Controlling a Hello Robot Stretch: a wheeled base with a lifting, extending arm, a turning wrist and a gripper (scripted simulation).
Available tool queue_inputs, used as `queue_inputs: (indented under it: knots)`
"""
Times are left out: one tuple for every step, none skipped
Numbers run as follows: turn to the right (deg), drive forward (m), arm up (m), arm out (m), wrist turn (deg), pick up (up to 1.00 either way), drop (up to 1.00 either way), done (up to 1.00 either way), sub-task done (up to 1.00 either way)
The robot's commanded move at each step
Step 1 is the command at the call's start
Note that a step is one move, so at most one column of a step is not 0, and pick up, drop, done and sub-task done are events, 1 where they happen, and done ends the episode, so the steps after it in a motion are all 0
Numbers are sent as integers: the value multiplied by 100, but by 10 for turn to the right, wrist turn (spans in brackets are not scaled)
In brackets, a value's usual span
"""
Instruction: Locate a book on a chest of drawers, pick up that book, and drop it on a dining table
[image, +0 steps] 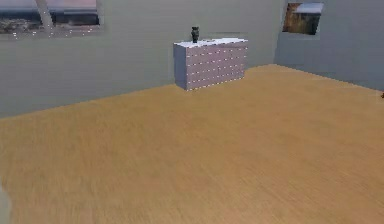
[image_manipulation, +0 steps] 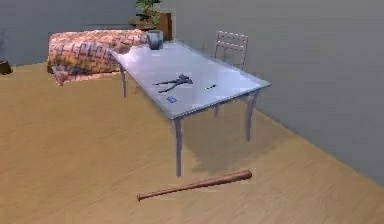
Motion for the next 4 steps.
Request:
queue_inputs:
  knots:
    - [0, 100, 0, 0, 0, 0, 0, 0, 0]
    - [0, 100, 0, 0, 0, 0, 0, 0, 0]
    - [0, 80, 0, 0, 0, 0, 0, 0, 0]
    - [420, 0, 0, 0, 0, 0, 0, 0, 0]
